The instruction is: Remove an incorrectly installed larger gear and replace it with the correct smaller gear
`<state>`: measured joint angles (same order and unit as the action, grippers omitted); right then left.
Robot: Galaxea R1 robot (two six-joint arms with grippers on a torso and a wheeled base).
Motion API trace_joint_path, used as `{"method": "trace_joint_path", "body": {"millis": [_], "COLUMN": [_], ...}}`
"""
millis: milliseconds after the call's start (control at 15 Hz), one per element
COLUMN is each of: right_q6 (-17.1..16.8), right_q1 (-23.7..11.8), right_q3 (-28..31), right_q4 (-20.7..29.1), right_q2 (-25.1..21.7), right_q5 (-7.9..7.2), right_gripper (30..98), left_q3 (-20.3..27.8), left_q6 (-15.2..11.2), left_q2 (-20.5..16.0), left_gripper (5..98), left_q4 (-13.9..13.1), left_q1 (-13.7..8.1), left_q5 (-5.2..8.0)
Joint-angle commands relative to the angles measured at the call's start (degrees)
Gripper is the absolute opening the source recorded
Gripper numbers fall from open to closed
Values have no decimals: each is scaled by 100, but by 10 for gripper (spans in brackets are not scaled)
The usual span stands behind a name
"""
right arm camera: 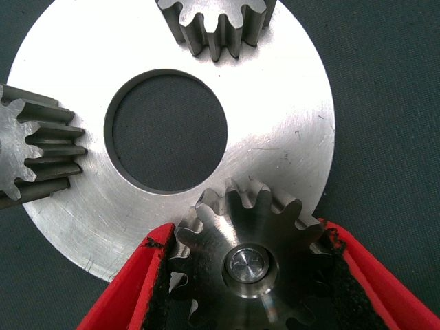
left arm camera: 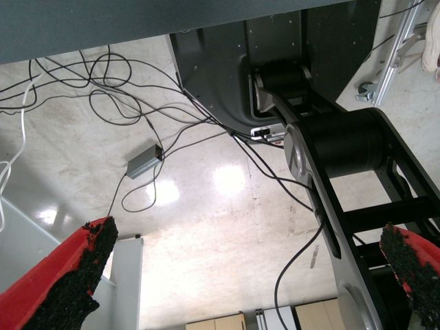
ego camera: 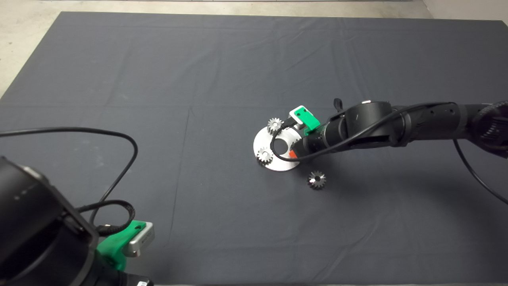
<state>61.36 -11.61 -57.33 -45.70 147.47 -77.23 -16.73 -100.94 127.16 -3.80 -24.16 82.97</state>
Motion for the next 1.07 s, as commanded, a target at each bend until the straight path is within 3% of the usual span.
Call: {"method": "trace_joint_path", "body": {"millis": [0, 1000], "right_q6": [8, 52], "right_q1": [-97, -266], "right_q3": [-22, 250], "right_q4": [-161, -132], "right_q2": [33, -11], "right_q5": [94, 41], "right_gripper": [511, 488], "left_q3": [101, 101], "left_q6": [-40, -40], "left_q2": [-9, -11], "left_gripper": [982, 982], "left_q4": [-94, -94], "left_q1": [-80, -81], "left_q5": [18, 9]}}
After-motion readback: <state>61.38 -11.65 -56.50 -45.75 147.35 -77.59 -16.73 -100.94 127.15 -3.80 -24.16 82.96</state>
